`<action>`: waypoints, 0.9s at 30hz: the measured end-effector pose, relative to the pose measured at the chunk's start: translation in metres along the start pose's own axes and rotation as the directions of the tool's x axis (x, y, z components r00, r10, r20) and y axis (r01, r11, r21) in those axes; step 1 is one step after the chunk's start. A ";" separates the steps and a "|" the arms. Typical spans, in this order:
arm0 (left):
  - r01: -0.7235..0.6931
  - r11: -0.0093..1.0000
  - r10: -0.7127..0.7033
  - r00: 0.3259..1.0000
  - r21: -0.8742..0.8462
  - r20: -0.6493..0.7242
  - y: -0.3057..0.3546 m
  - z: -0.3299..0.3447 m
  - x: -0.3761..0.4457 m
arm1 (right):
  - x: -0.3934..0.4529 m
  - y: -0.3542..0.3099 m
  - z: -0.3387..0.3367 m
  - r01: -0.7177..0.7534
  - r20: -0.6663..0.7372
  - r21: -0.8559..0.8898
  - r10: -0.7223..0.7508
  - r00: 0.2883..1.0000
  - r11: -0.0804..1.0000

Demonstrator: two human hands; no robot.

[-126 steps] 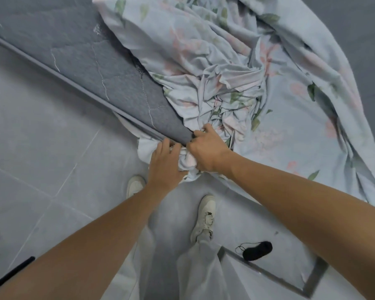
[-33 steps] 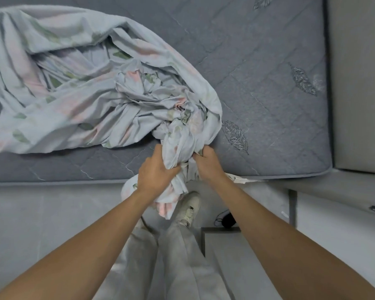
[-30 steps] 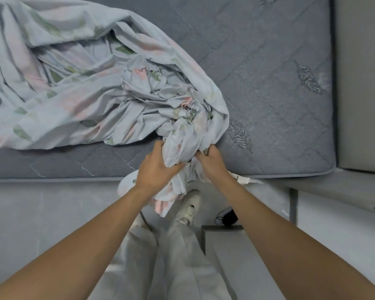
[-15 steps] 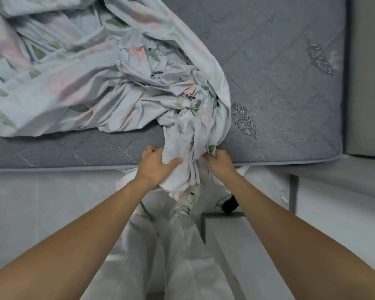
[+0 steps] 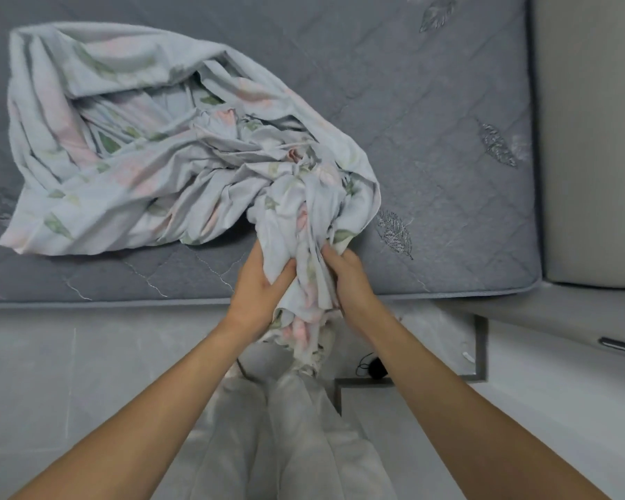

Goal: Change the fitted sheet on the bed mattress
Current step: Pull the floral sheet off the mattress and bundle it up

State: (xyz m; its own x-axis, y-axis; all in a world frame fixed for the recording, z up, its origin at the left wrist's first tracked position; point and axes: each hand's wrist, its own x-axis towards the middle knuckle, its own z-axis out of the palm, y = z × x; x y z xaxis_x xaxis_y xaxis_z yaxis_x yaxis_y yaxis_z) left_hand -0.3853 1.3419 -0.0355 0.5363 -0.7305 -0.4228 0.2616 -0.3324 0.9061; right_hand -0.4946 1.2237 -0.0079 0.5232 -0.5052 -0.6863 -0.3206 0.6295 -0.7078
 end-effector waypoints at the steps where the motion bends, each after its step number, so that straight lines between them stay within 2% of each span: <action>1: -0.019 1.000 0.020 1.000 0.025 -0.020 0.010 -0.007 0.002 | -0.003 -0.008 0.003 0.013 0.061 0.059 -0.017 0.998 0.998; 3: -0.020 0.995 0.026 0.998 0.095 -0.060 0.023 -0.025 0.010 | -0.005 -0.018 0.007 0.026 0.150 0.085 -0.038 0.988 0.996; 6: 0.018 0.980 -0.017 1.000 0.200 -0.005 0.028 -0.047 0.027 | 0.002 -0.015 0.005 0.031 0.233 -0.073 -0.013 0.972 0.997; 9: 0.074 0.971 -0.116 0.977 0.229 0.177 0.021 -0.058 0.037 | 0.017 -0.002 -0.003 0.033 0.212 -0.219 0.014 0.977 0.975; 12: 0.078 0.951 -0.156 0.957 0.299 0.246 0.008 -0.057 0.040 | 0.029 0.014 -0.007 0.029 0.139 -0.324 0.017 0.990 0.946; 14: 0.051 0.951 -0.118 0.971 0.305 0.207 0.005 -0.052 0.040 | 0.033 0.020 -0.008 0.050 0.045 -0.315 -0.038 0.998 0.948; 19: -0.022 0.961 0.024 1.000 0.277 -0.004 0.027 -0.038 0.055 | 0.047 -0.011 0.002 0.141 -0.113 -0.305 -0.183 0.977 0.942; 27: -0.156 0.970 0.174 0.981 0.189 -0.086 0.072 -0.053 0.135 | 0.122 -0.087 0.032 0.280 -0.158 -0.432 -0.378 0.912 0.857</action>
State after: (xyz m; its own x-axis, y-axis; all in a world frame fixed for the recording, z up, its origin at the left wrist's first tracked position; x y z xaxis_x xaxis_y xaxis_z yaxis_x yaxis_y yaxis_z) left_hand -0.2509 1.2508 -0.0277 0.6409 -0.7230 -0.2580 0.0188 -0.3212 0.9468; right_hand -0.3774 1.1264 -0.0246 0.4739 -0.7918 -0.3853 -0.4694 0.1431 -0.8713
